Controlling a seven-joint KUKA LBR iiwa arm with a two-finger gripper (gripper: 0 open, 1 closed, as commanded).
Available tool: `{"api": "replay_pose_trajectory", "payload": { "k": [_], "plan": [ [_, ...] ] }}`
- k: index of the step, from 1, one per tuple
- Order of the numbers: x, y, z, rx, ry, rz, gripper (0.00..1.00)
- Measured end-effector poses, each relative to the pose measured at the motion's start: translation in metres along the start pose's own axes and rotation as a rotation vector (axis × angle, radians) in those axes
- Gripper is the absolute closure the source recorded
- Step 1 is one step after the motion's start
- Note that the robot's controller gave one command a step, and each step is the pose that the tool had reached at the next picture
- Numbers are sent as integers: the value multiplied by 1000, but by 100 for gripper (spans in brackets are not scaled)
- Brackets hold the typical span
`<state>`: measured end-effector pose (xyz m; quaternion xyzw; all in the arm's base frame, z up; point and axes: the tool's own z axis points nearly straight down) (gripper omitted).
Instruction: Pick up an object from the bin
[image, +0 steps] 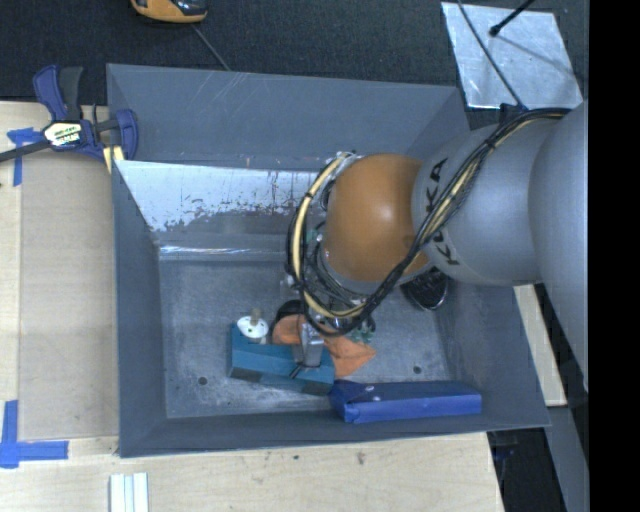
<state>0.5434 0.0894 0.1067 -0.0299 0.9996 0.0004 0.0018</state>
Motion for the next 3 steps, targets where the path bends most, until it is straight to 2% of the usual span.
{"api": "replay_pose_trajectory", "payload": {
  "k": [1,2,3],
  "plan": [
    [1,-23,25,-2,-26,155,100],
    [1,-23,25,-2,-25,155,100],
    [19,8,-113,0,0,86,100]
  ]
}}
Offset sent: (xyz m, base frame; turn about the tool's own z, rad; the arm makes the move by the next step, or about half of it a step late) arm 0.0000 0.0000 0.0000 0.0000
